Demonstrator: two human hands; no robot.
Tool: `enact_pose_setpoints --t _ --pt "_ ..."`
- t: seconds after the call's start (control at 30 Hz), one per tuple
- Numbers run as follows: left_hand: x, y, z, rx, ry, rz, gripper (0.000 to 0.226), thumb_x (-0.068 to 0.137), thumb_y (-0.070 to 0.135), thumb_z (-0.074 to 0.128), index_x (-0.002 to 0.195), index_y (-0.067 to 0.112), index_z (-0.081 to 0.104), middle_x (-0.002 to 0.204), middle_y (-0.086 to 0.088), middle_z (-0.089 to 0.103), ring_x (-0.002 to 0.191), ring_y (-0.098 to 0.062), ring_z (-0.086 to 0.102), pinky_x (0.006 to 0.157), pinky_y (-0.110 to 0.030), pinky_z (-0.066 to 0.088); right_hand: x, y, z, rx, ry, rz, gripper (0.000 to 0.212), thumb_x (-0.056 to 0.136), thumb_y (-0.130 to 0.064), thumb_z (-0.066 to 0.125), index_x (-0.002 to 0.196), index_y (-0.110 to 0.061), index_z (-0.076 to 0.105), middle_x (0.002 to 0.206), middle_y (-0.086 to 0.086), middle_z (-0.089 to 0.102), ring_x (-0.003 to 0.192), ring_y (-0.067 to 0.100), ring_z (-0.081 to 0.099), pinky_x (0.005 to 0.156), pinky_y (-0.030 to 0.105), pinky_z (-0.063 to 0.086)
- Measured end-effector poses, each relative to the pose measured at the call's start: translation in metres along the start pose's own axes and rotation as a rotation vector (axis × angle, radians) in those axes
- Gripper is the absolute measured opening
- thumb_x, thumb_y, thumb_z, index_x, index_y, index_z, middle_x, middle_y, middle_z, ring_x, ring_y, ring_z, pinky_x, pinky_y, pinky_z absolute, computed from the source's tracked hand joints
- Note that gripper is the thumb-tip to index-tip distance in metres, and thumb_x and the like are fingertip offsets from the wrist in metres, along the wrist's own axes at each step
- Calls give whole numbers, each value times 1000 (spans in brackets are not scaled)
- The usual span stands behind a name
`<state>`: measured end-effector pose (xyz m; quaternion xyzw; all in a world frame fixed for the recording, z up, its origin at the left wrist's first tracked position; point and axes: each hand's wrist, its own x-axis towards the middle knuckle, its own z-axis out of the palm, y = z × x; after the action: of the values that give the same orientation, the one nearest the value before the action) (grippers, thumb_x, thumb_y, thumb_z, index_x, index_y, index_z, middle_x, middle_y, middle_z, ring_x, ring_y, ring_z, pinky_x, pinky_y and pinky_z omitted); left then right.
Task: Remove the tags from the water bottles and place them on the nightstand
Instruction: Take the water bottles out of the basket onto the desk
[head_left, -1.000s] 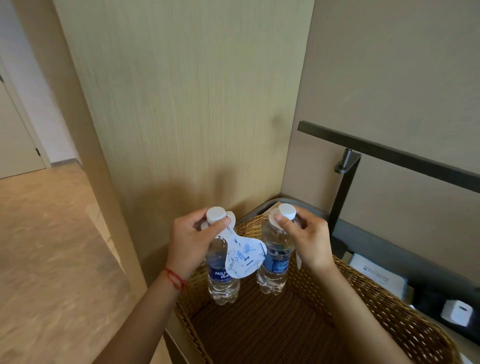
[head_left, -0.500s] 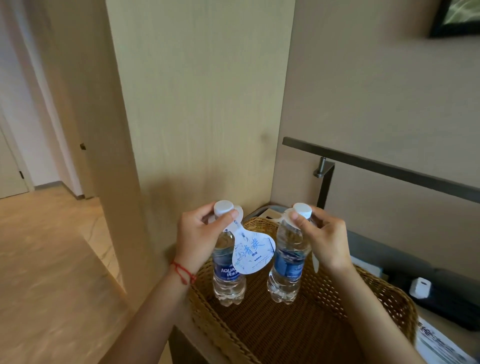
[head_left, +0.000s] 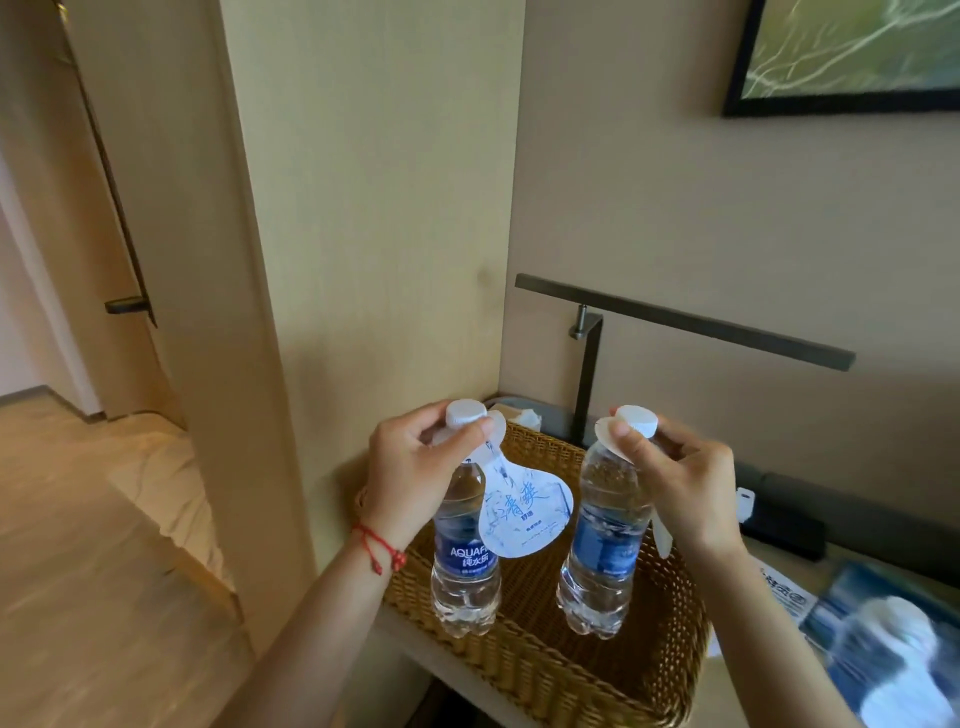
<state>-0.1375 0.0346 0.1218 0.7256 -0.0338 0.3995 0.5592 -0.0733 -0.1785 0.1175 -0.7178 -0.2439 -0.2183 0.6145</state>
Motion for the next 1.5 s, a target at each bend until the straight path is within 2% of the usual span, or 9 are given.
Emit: enact_pose_setpoints --t 0.3,0.5,0.6,0.8,0.97,1.13,1.33,1.43,1.5 --pt "-43 27 44 11 -124 35 15 68 36 74 79 46 69 75 24 71 68 6 62 60 -12 49 -40 -6 -64 -14 69 11 5 70 -44 64 73 -40 65 73 -29 69 72 -4 66 53 8 49" --pt "-81 55 103 35 -111 83 15 65 48 67 77 38 70 75 -4 72 70 -24 64 65 -46 51 -58 4 -132 0 86 48 4 73 -38 67 77 -37 67 73 -24 71 69 -2 66 55 11 50" --pt "-107 69 136 36 -82 67 11 65 47 66 73 40 69 74 -5 72 69 -20 64 64 -41 51 -68 11 -172 6 67 58 5 74 -33 69 78 -37 68 72 -20 72 68 -2 65 57 11 50" --pt "-160 87 203 38 -90 -24 17 70 26 75 76 40 68 75 22 71 75 -6 66 66 -24 52 -93 29 -249 -18 25 96 10 74 -37 68 77 -27 68 66 -18 69 57 -3 60 52 6 43" --pt "-195 91 244 -1 -121 -86 13 70 27 75 78 36 70 77 6 74 78 -18 68 69 -32 54 -112 49 -299 -58 5 161 5 76 -27 71 77 -30 67 67 -28 68 61 -8 61 53 3 41" --pt "-215 76 270 24 -174 -175 12 72 23 75 83 27 73 79 8 74 78 -8 67 66 -24 52 -129 72 -335 -118 51 225 11 77 -29 72 72 -20 67 62 9 64 53 6 47 50 16 39" --pt "-225 47 289 38 -199 -234 22 61 48 70 77 33 71 75 0 74 74 -17 65 66 -42 52 -146 95 -352 -170 89 271 15 73 -31 74 74 -43 64 67 4 67 66 17 59 56 14 43" --pt "-228 27 294 69 -206 -229 29 61 50 70 75 25 70 68 -2 70 63 -9 57 57 -33 44 -153 108 -356 -168 105 331 17 74 -30 74 84 -40 66 79 17 68 77 29 60 63 25 47" --pt "-231 15 296 84 -205 -238 27 65 41 76 72 16 69 61 -5 66 59 -6 51 55 -30 40 -157 115 -357 -164 107 355 15 73 -29 74 81 -39 66 74 14 67 64 22 57 61 21 45"
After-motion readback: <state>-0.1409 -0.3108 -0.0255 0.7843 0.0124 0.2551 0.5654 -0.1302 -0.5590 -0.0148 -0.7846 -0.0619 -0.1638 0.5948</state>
